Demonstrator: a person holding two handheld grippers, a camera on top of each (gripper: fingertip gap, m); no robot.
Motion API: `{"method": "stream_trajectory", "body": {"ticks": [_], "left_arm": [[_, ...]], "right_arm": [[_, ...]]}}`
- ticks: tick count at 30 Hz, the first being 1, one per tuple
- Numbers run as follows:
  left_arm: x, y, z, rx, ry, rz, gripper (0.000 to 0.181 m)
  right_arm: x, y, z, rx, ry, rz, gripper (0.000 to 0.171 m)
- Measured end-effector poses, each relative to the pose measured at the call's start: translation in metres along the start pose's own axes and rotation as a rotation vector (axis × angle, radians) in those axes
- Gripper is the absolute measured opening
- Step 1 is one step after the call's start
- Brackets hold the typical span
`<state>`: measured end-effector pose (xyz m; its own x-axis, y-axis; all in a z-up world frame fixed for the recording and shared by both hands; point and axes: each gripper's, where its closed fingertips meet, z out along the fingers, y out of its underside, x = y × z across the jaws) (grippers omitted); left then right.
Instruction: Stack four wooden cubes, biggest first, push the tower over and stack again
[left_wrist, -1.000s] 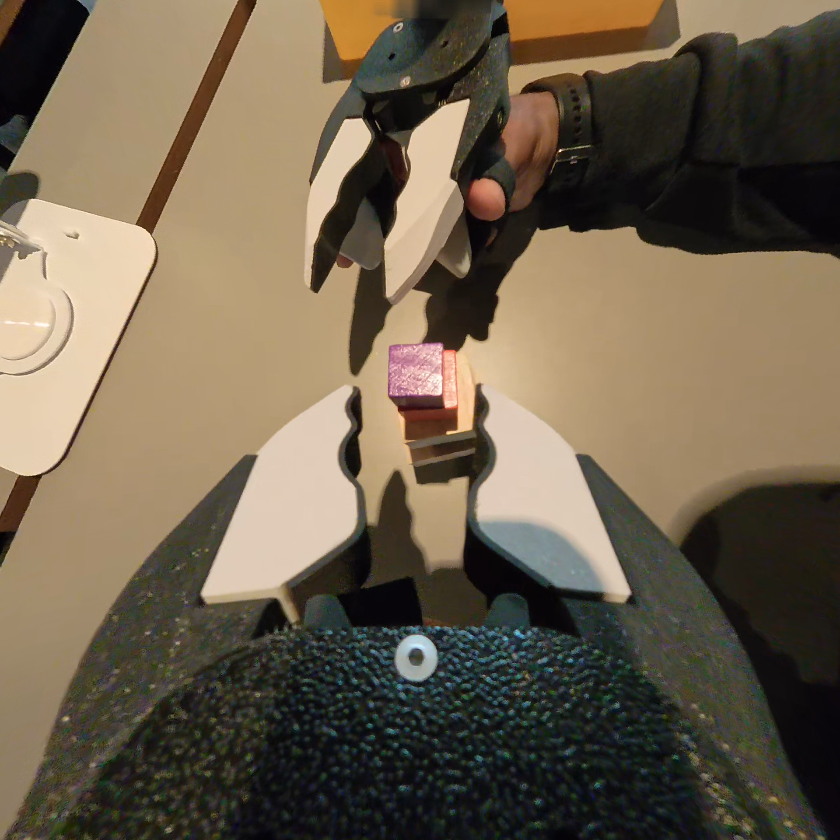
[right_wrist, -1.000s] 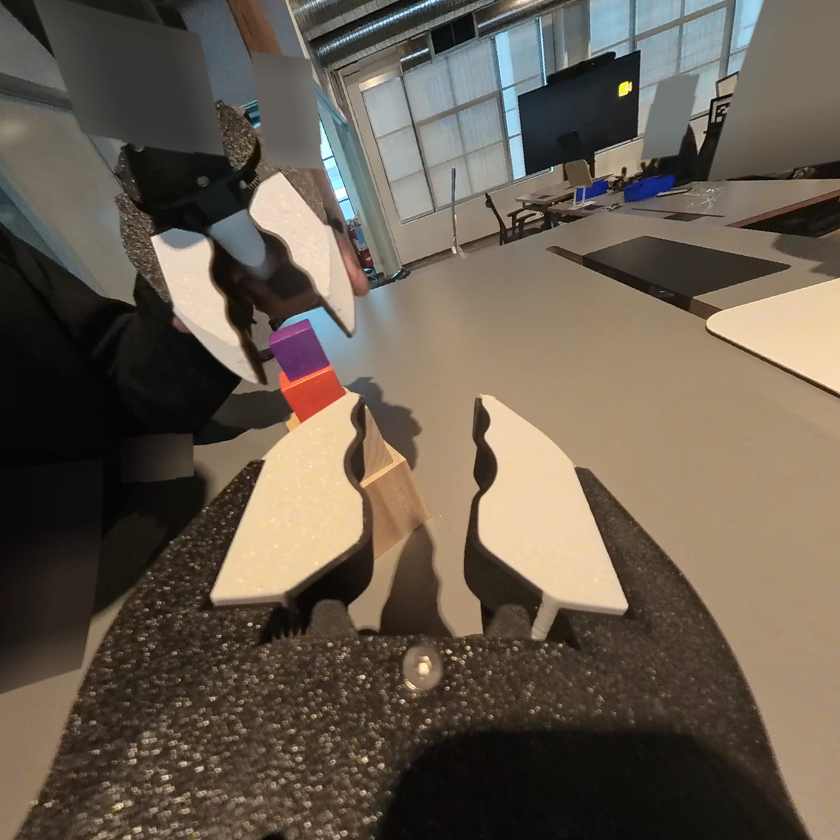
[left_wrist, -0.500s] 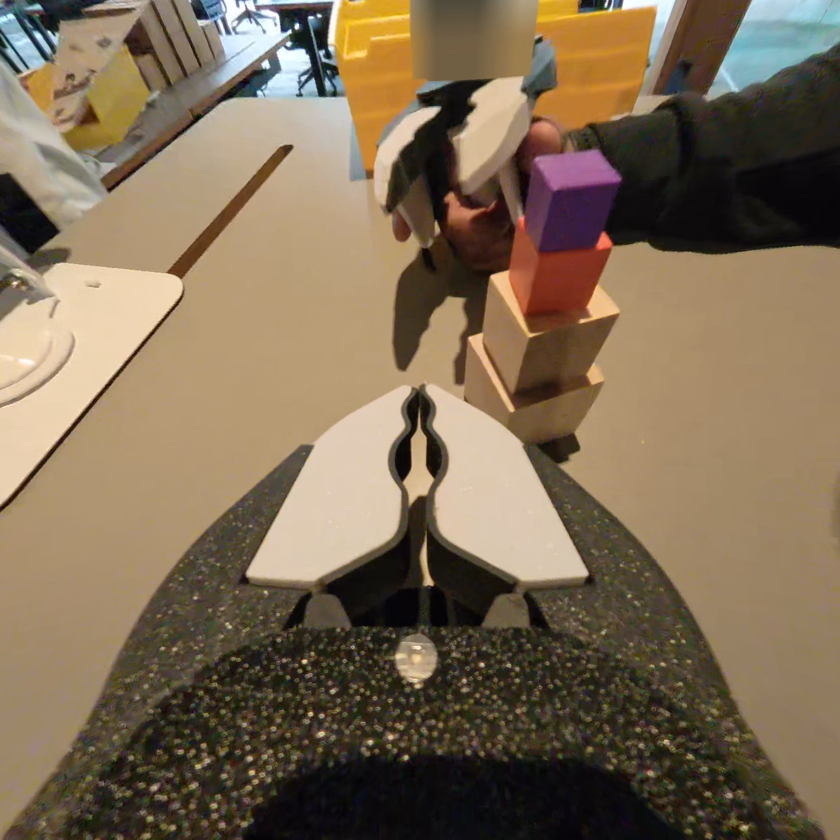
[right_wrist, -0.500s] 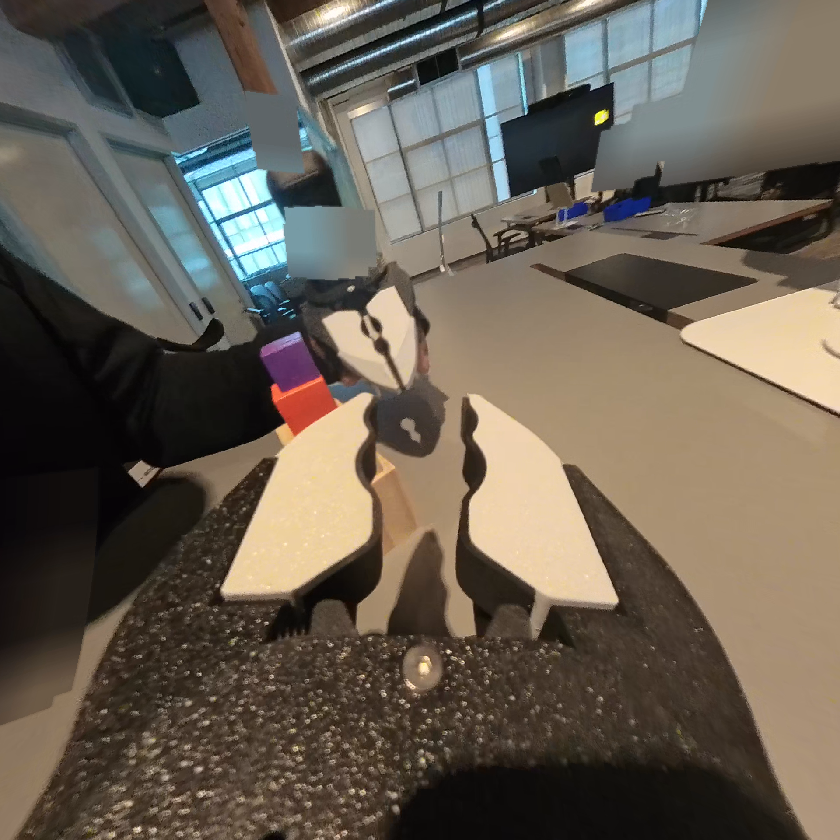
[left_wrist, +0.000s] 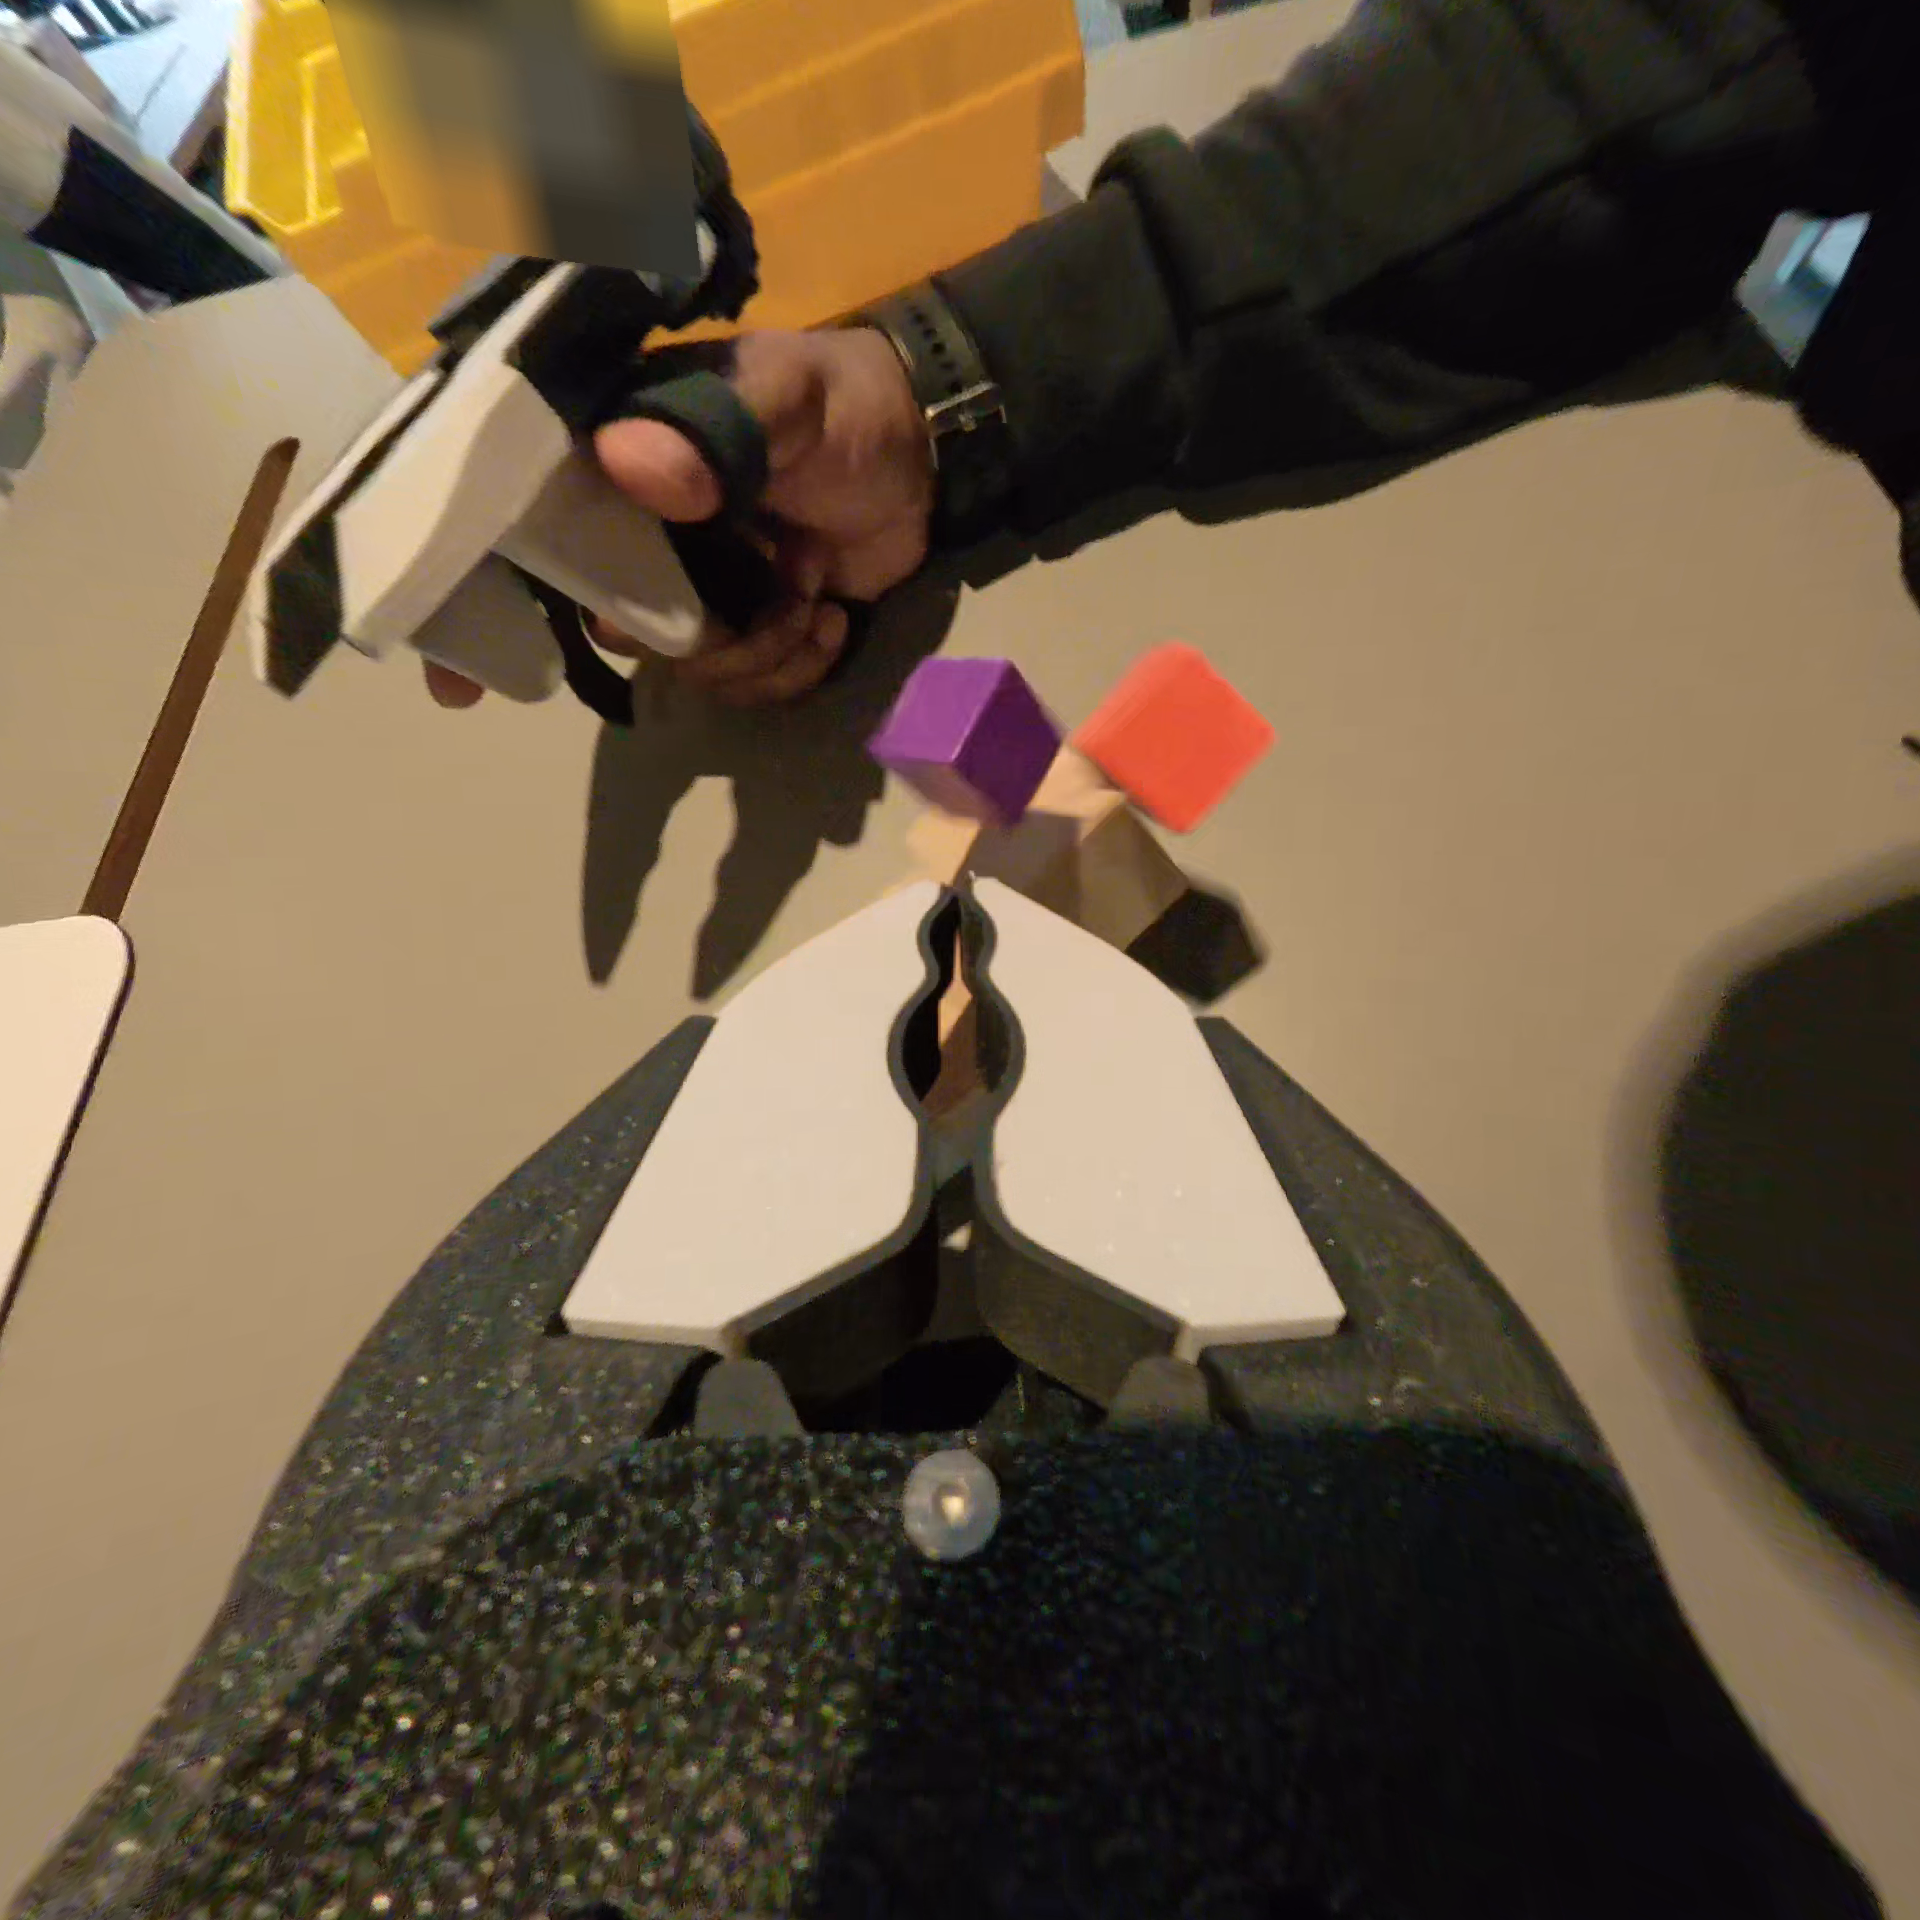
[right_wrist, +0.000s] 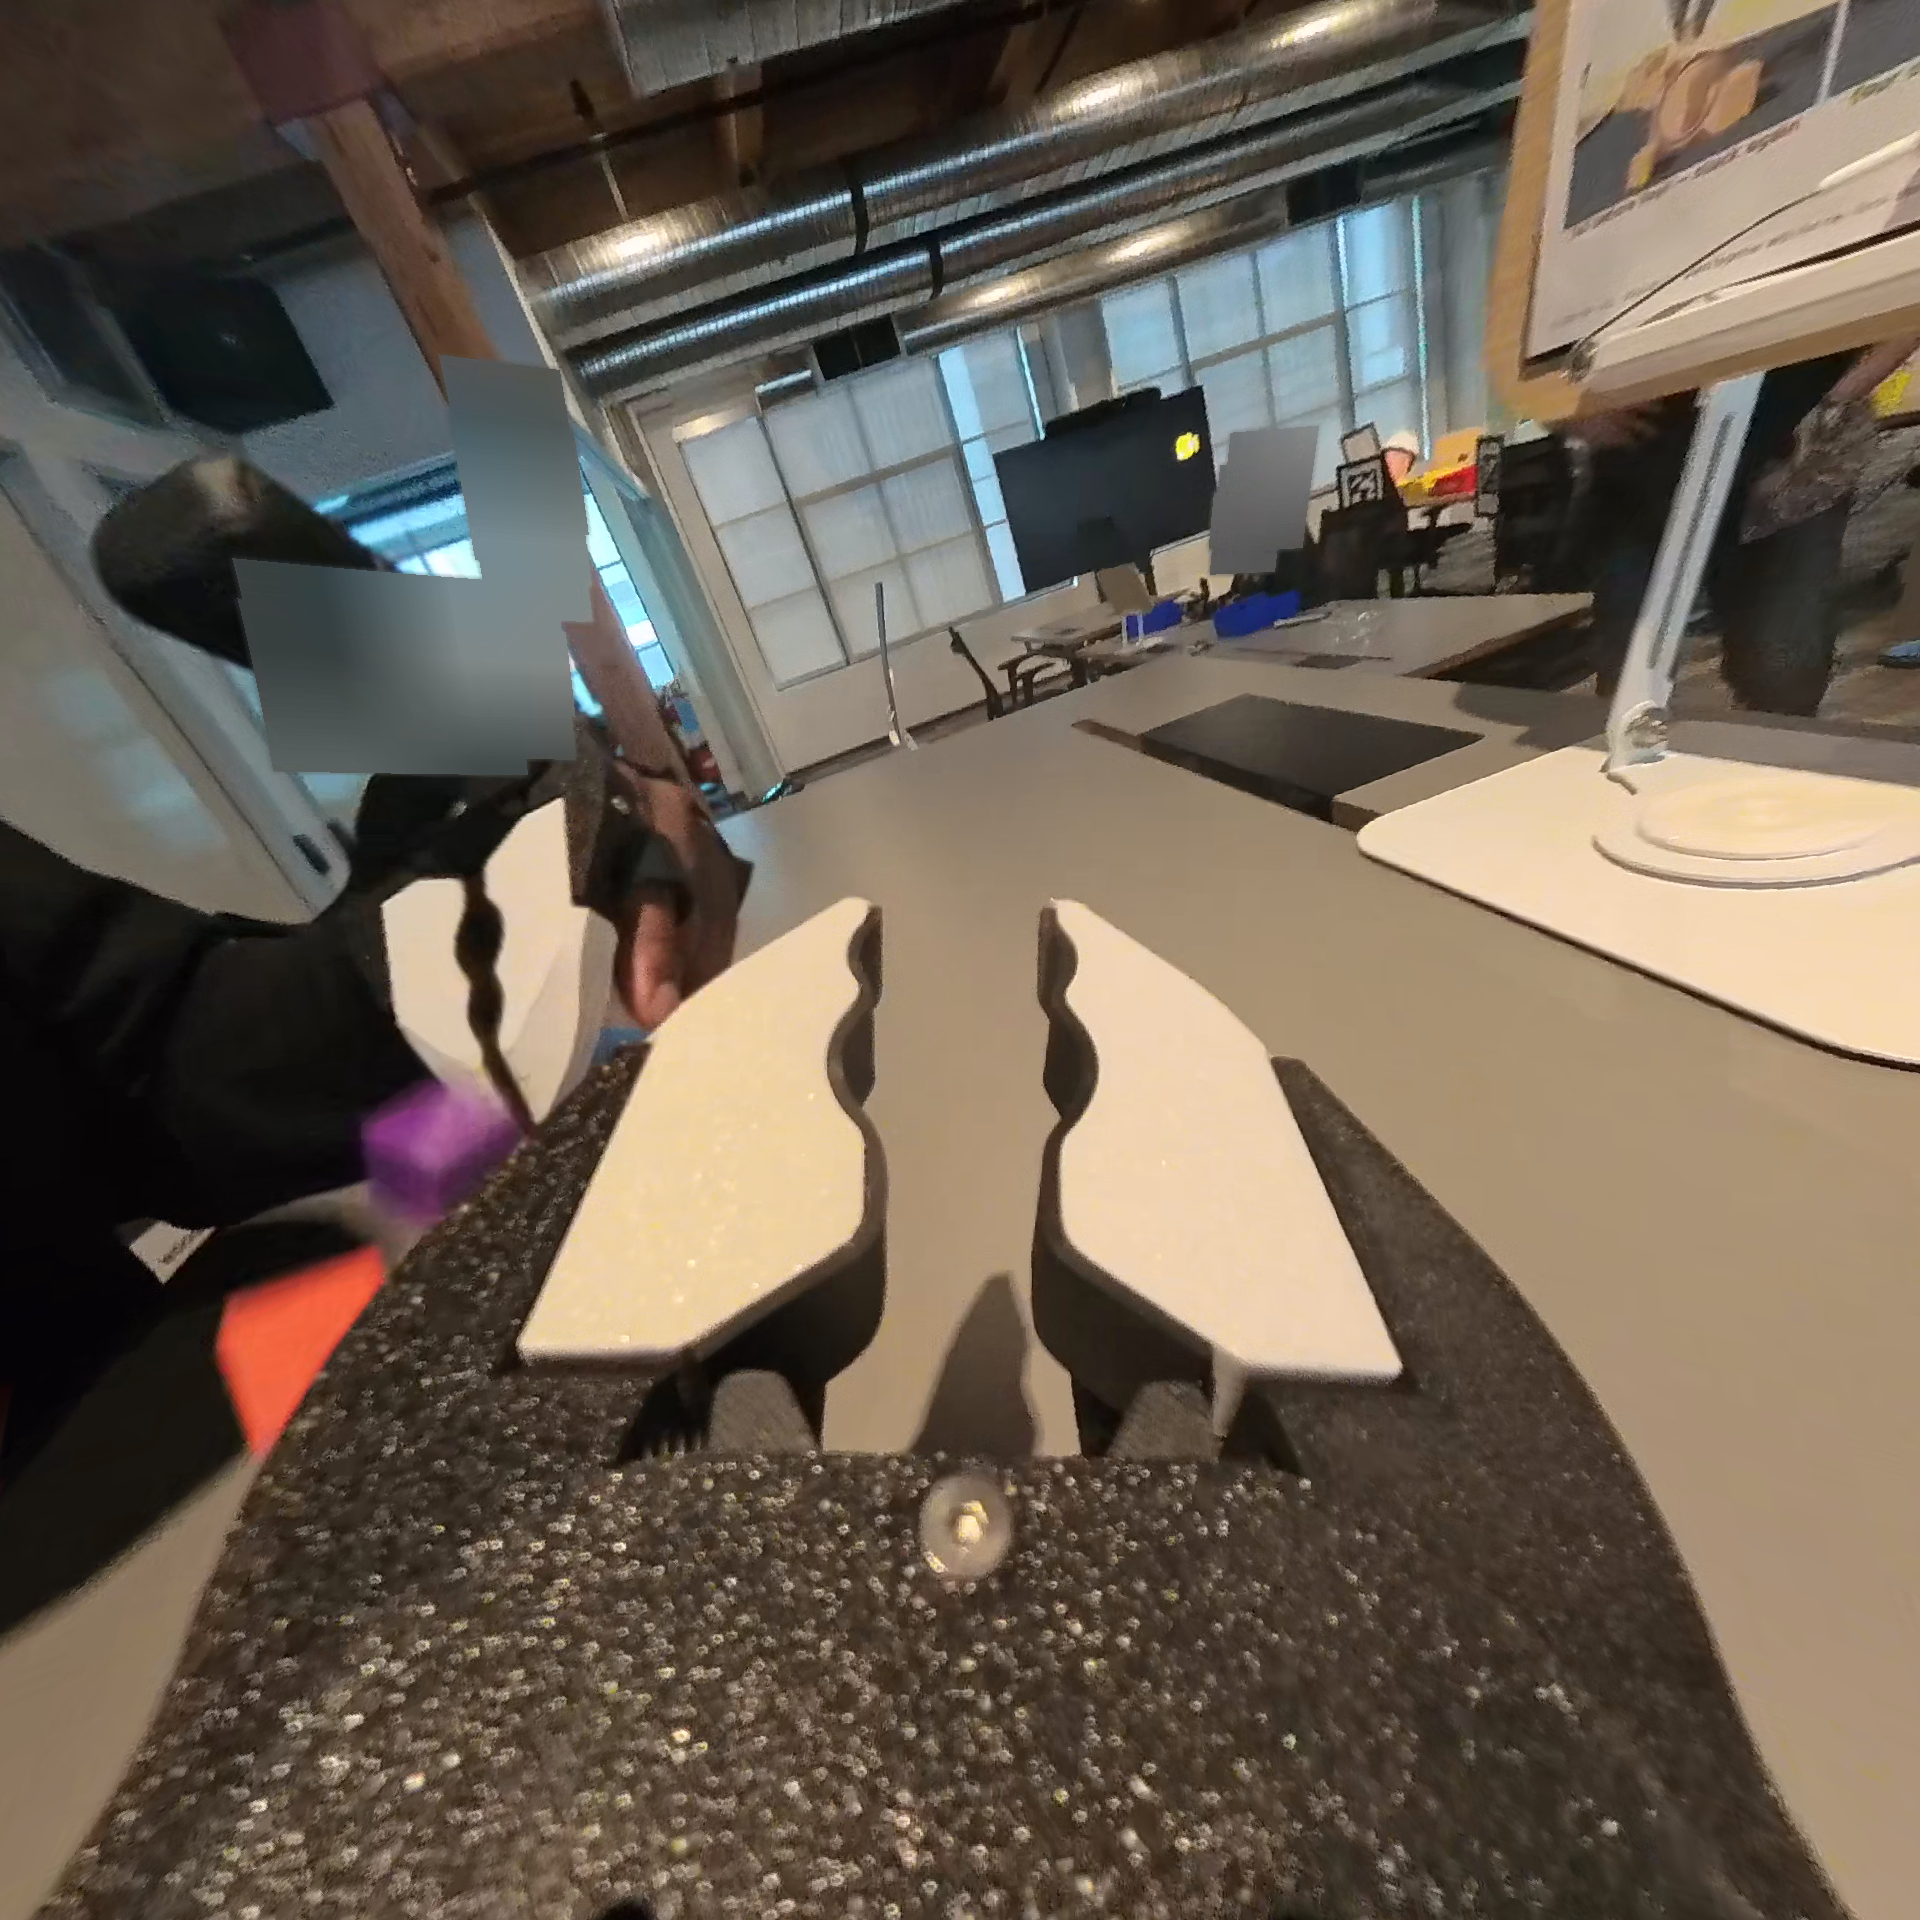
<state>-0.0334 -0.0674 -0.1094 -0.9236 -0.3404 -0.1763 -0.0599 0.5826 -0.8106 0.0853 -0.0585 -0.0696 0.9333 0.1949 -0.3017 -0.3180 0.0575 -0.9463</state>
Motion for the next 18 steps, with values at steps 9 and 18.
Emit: {"method": "stream_trajectory", "body": {"ticks": [9,18], "left_arm": [[-0.075,0.026,-0.061,0.156,-0.354,-0.122,0.003],[-0.127,0.046,-0.085,0.470,-0.696,-0.195,0.021]], "right_arm": [[0.010,-0.013,-0.010,0.084,0.049,0.002,0.026],[-0.026,0.012,-0.005,-0.143,-0.149,-0.192,0.019]]}}
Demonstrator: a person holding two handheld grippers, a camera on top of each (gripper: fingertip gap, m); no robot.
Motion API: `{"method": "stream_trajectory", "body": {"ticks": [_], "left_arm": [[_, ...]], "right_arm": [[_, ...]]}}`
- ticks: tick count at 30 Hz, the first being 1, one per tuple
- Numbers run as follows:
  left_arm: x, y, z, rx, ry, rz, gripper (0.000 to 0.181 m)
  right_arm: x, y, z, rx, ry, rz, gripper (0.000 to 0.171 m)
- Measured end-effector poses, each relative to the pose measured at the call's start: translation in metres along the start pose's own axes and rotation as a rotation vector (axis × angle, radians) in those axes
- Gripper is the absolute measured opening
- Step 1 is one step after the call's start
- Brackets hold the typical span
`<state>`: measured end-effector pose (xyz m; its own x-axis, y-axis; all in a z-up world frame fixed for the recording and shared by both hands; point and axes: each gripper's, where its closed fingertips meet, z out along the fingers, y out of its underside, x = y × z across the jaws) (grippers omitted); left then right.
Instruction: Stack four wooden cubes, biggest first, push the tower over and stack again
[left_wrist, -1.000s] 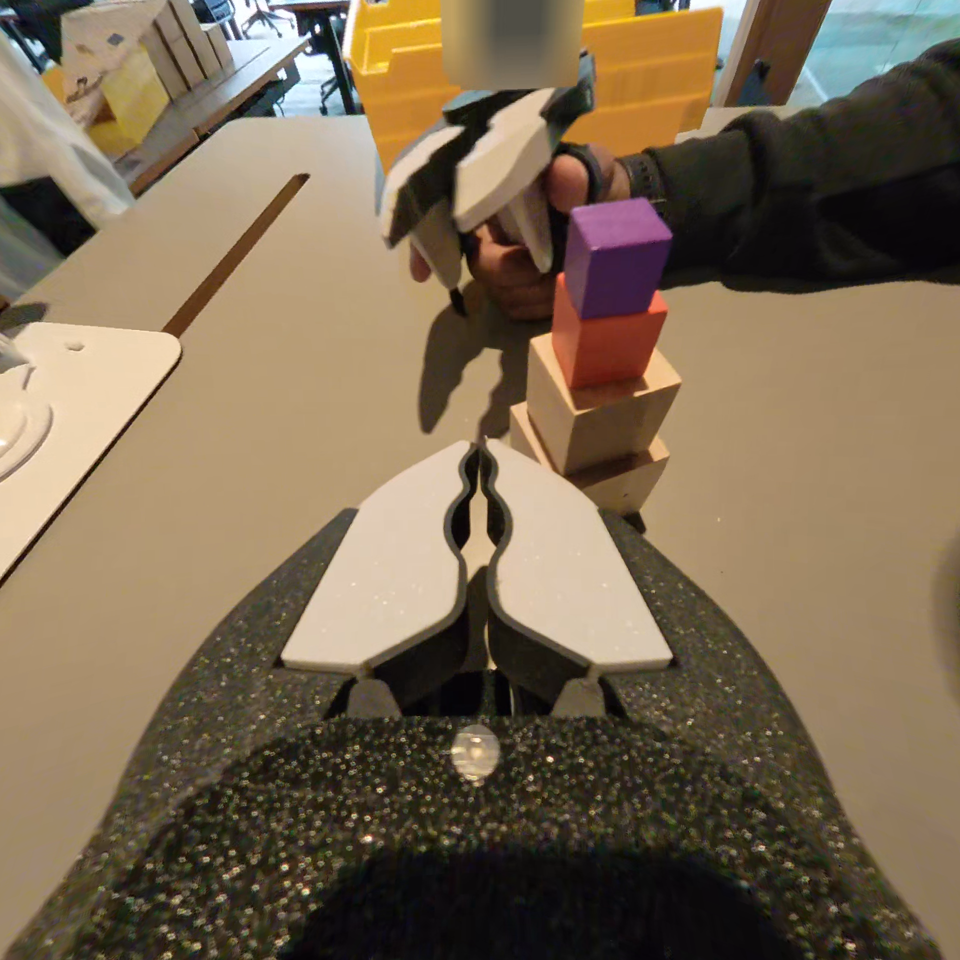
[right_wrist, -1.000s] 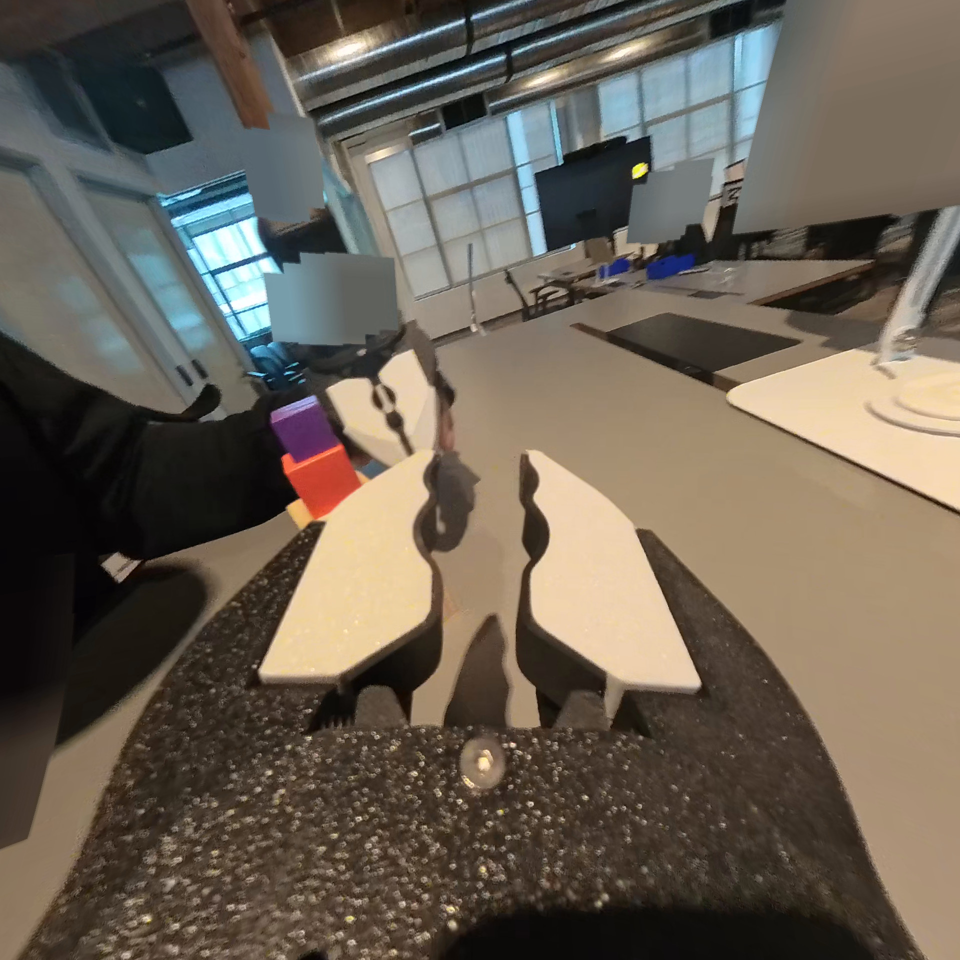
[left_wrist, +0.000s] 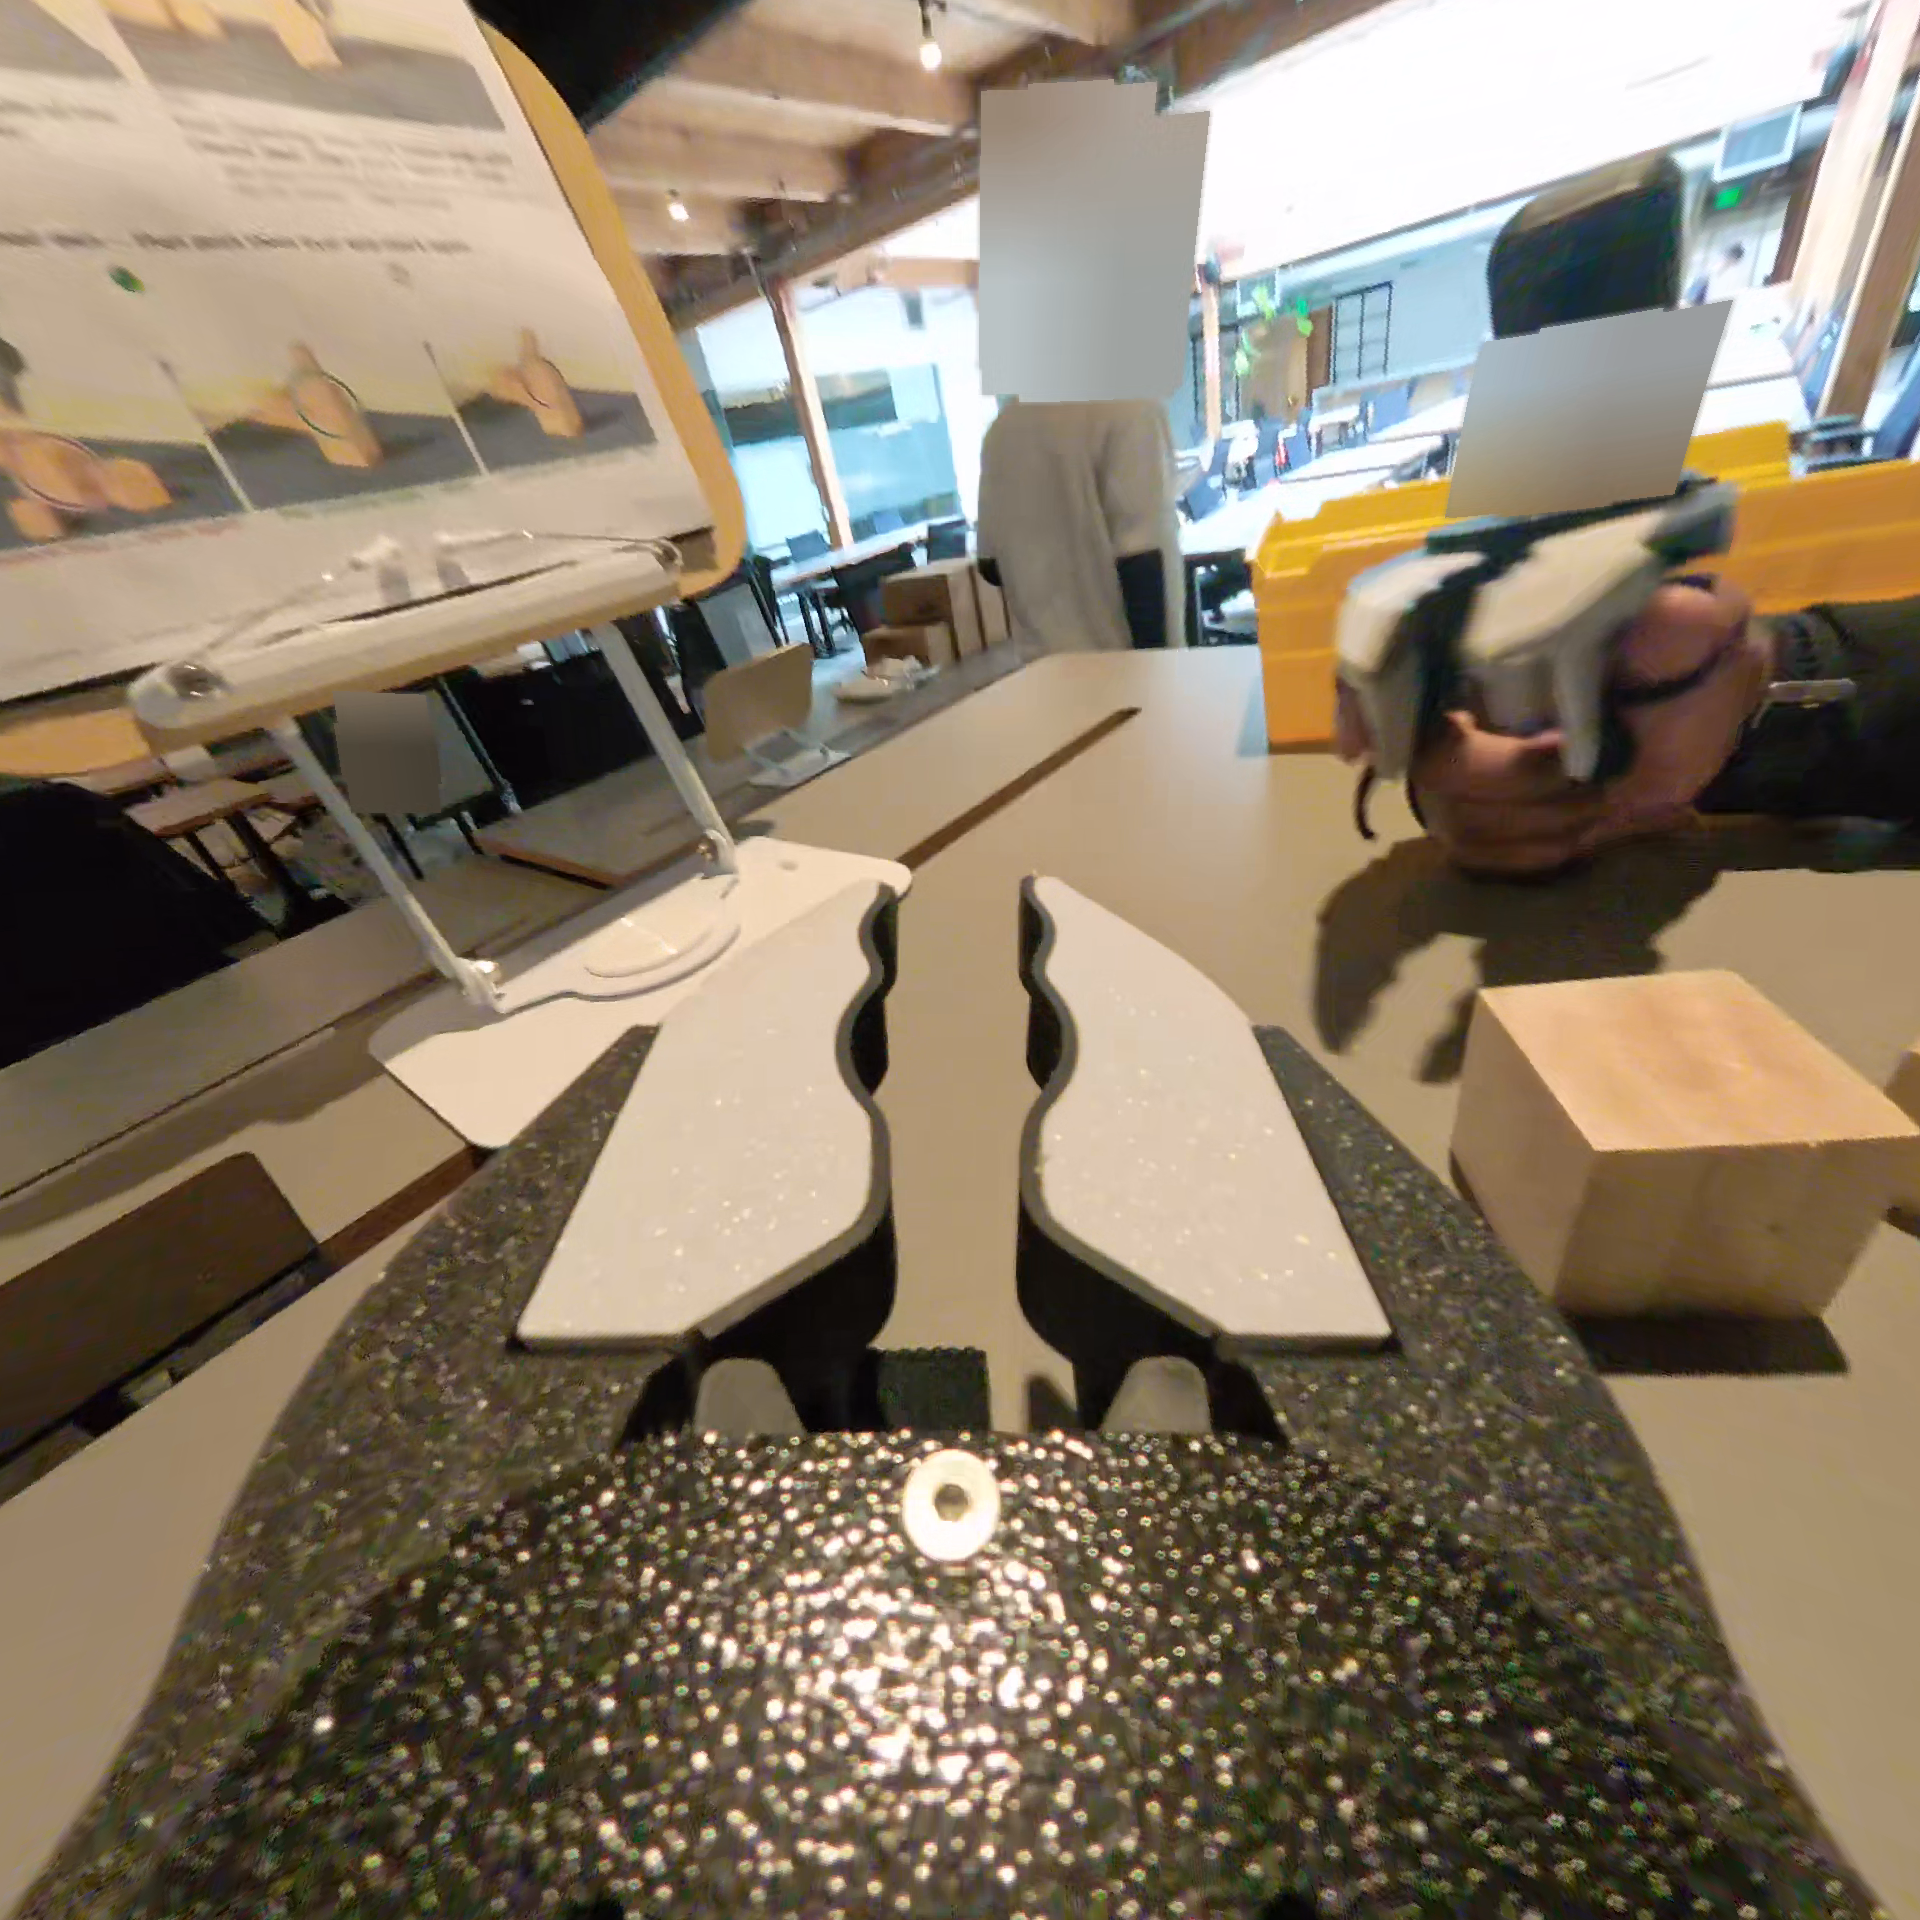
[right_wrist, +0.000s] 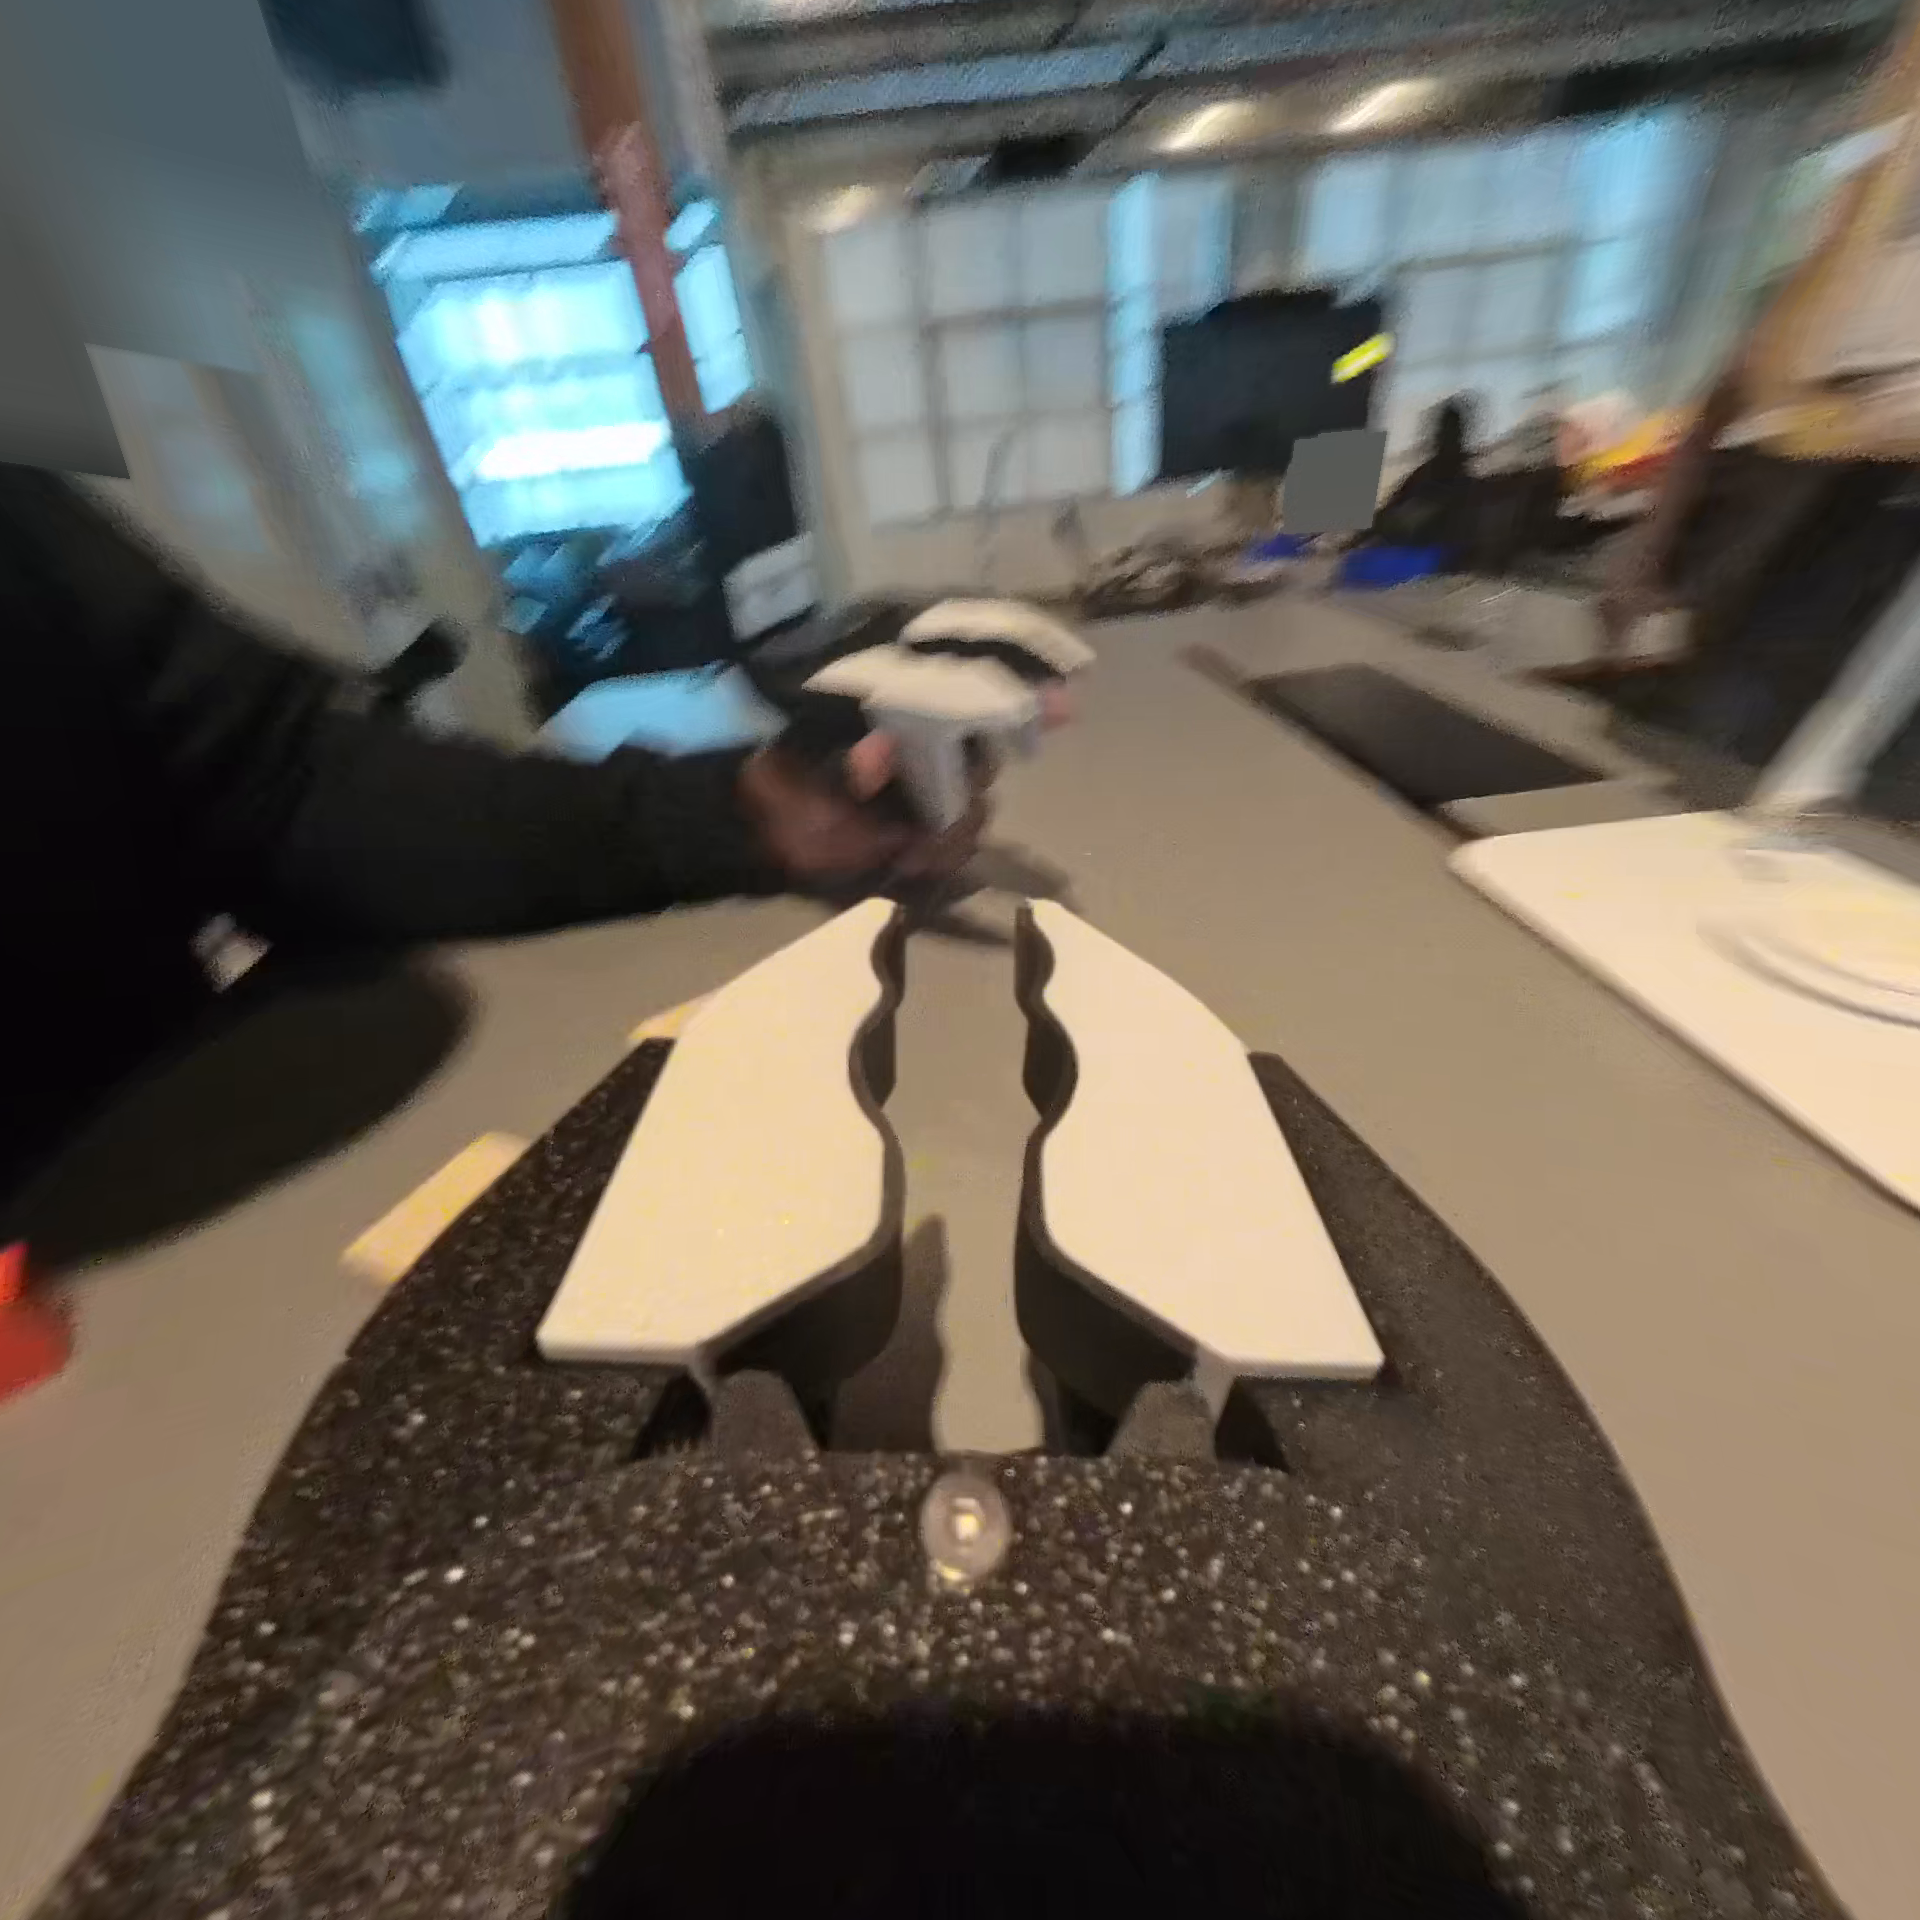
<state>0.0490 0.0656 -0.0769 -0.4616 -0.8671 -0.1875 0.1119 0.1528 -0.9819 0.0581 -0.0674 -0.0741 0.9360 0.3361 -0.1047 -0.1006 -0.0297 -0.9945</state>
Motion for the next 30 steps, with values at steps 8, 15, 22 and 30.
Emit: {"method": "stream_trajectory", "body": {"ticks": [8,15,22,30], "left_arm": [[-0.009,-0.011,-0.011,0.097,0.029,-0.108,0.022],[-0.016,-0.011,-0.011,0.111,0.046,-0.181,0.022],[-0.014,-0.010,-0.009,0.090,0.057,-0.167,0.022],[-0.013,-0.009,-0.008,0.082,0.061,-0.164,0.022]], "right_arm": [[-0.086,0.060,-0.016,-0.444,-0.495,0.088,0.023],[-0.098,0.078,-0.011,-0.542,-0.510,-0.018,0.047],[-0.113,0.085,0.001,-0.580,-0.540,-0.079,0.054],[-0.126,0.089,0.027,-0.599,-0.513,-0.087,0.038]]}}
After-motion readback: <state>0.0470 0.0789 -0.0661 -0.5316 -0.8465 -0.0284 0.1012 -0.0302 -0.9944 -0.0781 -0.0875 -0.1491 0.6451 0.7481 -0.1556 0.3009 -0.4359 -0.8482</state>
